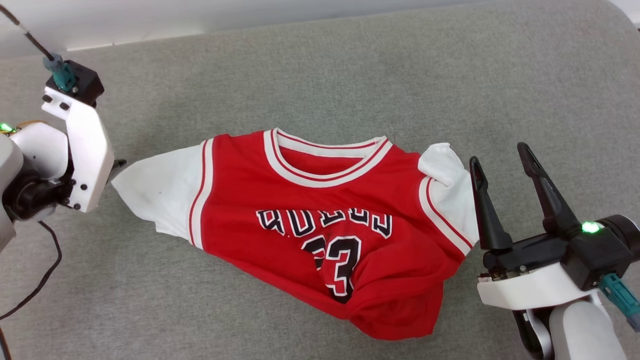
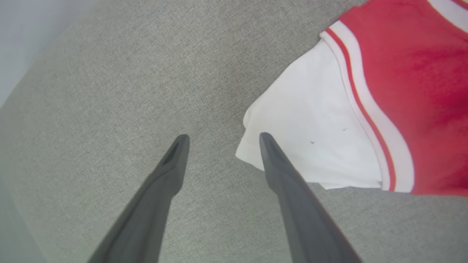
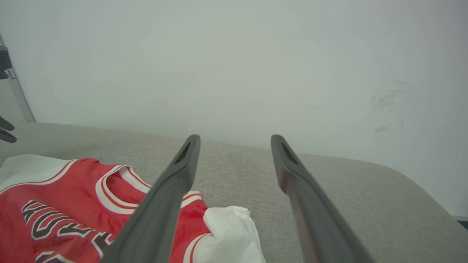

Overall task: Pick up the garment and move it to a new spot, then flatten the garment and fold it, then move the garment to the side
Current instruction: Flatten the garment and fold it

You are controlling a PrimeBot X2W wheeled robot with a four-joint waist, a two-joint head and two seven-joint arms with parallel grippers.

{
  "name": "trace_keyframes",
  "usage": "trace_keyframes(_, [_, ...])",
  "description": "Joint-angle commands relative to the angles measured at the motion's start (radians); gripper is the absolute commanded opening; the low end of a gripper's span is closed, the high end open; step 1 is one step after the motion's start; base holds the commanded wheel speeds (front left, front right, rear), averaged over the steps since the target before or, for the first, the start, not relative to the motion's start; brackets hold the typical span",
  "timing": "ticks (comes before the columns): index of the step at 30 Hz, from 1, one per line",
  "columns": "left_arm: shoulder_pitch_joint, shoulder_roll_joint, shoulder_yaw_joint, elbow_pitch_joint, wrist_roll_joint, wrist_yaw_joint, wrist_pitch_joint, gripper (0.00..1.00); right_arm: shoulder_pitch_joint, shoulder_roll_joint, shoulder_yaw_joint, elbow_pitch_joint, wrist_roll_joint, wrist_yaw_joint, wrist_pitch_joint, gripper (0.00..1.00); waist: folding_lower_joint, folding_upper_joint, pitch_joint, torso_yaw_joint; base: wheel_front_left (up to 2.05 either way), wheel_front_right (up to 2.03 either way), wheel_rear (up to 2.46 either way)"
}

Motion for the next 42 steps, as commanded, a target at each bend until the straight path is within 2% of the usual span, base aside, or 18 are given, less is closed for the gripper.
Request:
trace_keyframes(1, [-0.006, 0.004, -0.008, -0.001, -0.009, 0.001, 0.034, 1.00, -0.011, -0.001, 0.005, -0.006, -0.002, -0.001, -0.002, 1.00, 0.0000, 0.0000, 0.018, -0.013, 0.00, 0.00, 0.00])
trace_keyframes(7, [0.028, -0.008, -0.027, 0.026, -0.026, 0.021, 0.099, 1.00, -0.030, -0.002, 0.009, -0.007, -0.002, -0.001, -0.002, 1.00, 0.0000, 0.0000, 0.055, -0.043, 0.00, 0.00, 0.00])
trace_keyframes(13, [0.091, -0.033, -0.054, 0.062, -0.030, 0.008, 0.119, 1.00, -0.044, 0.001, 0.007, -0.004, -0.002, -0.001, -0.002, 1.00, 0.0000, 0.0000, 0.070, -0.058, 0.00, 0.00, 0.00])
trace_keyframes(14, [0.095, -0.039, -0.056, 0.066, -0.026, 0.004, 0.114, 0.93, -0.044, 0.001, 0.005, -0.003, -0.004, -0.001, -0.002, 1.00, 0.0000, 0.0000, 0.068, -0.057, 0.00, 0.00, 0.00])
trace_keyframes(15, [0.098, -0.043, -0.058, 0.069, -0.021, 0.003, 0.103, 0.09, -0.044, 0.001, 0.001, -0.002, -0.007, -0.001, -0.002, 1.00, 0.0000, 0.0000, 0.066, -0.055, 0.00, 0.00, 0.00])
trace_keyframes(16, [0.102, -0.048, -0.054, 0.073, -0.025, -0.001, 0.091, 0.00, -0.047, -0.004, -0.002, -0.002, -0.008, -0.001, -0.002, 1.00, 0.0000, 0.0000, 0.062, -0.052, 0.00, 0.00, 0.00])
trace_keyframes(20, [0.089, -0.042, -0.028, 0.074, -0.021, -0.012, 0.027, 0.00, -0.071, -0.034, -0.016, -0.008, -0.018, -0.001, -0.002, 1.00, 0.0000, 0.0000, 0.035, -0.040, 0.00, 0.00, 0.00])
trace_keyframes(24, [0.086, -0.022, -0.009, 0.039, -0.022, -0.022, -0.028, 0.00, -0.119, -0.099, -0.026, -0.014, -0.029, -0.001, -0.002, 1.00, 0.0000, 0.0000, -0.002, -0.030, 0.00, 0.00, 0.00])
trace_keyframes(28, [0.101, 0.009, -0.006, -0.024, -0.014, -0.023, -0.063, 0.00, -0.189, -0.211, 0.003, 0.044, -0.013, -0.001, -0.001, 1.00, 0.0000, 0.0000, -0.035, -0.018, 0.00, 0.00, 0.00])
trace_keyframes(31, [0.109, 0.038, -0.003, -0.084, -0.008, -0.012, -0.078, 0.00, -0.261, -0.322, 0.083, 0.110, 0.039, -0.001, 0.080, 1.00, 0.0000, 0.0000, -0.051, -0.008, 0.00, 0.00, 0.00])
trace_keyframes(32, [0.109, 0.038, -0.003, -0.084, -0.008, -0.012, -0.078, 0.00, -0.261, -0.322, 0.083, 0.110, 0.039, -0.001, 0.080, 1.00, 0.0000, 0.0000, -0.051, -0.008, 0.00, 0.00, 0.00])
trace_keyframes(36, [0.125, 0.067, -0.003, -0.163, -0.003, 0.010, -0.091, 0.00, -0.361, -0.475, 0.239, 0.161, 0.197, -0.001, 0.299, 1.00, 0.0000, 0.0000, -0.058, 0.007, 0.00, 0.00, 0.00])
trace_keyframes(42, [0.118, 0.081, -0.001, -0.251, 0.016, 0.040, -0.097, 0.00, -0.517, -0.687, 0.524, 0.174, 0.537, -0.001, 0.653, 1.00, 0.0000, 0.0000, -0.036, 0.035, 0.00, 0.00, 0.00])
